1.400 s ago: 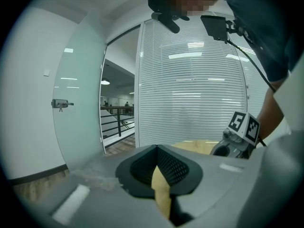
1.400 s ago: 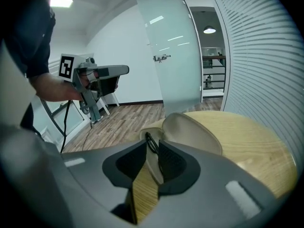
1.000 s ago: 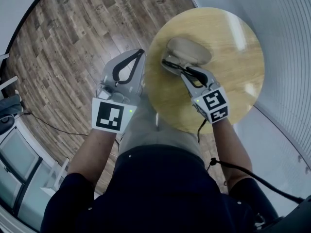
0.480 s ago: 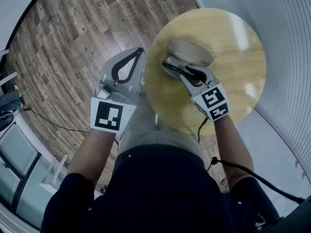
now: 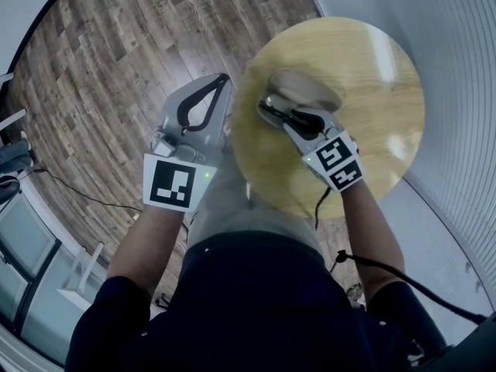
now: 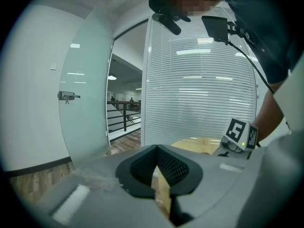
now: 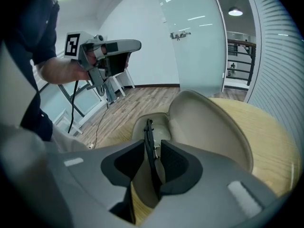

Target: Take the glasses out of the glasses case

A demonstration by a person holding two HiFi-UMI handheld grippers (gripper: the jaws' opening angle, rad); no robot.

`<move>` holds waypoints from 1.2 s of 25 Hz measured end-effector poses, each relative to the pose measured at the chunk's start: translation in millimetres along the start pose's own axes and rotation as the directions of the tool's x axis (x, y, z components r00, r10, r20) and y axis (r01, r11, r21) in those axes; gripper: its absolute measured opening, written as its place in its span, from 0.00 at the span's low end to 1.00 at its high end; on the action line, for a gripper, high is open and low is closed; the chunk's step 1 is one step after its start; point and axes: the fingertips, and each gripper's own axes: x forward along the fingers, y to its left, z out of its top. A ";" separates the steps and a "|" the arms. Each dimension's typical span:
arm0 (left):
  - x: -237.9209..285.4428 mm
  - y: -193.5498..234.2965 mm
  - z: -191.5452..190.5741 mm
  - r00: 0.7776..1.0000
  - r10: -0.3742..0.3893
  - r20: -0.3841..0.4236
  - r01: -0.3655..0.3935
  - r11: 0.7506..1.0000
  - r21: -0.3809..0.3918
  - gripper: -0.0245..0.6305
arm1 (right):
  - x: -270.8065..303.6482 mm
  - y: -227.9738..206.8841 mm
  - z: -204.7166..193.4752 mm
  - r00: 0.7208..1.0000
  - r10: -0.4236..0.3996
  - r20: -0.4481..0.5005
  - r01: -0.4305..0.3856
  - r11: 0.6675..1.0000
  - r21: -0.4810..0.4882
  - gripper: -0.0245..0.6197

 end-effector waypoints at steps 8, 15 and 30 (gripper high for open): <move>2.1 4.4 -1.1 1.000 0.014 -0.001 -0.014 1.000 -0.009 0.05 | 9.0 3.7 -7.1 0.997 0.038 -0.073 -0.040 0.999 -0.036 0.22; 3.0 4.5 -5.9 1.000 0.014 0.001 -0.014 1.000 -0.008 0.05 | 13.6 7.8 -12.7 0.994 0.040 -0.099 -0.047 0.996 -0.071 0.20; 1.2 5.8 -6.5 1.000 0.023 0.004 -0.023 1.000 -0.005 0.05 | 16.6 5.1 -21.1 0.990 -0.029 -0.136 0.012 0.992 -0.125 0.13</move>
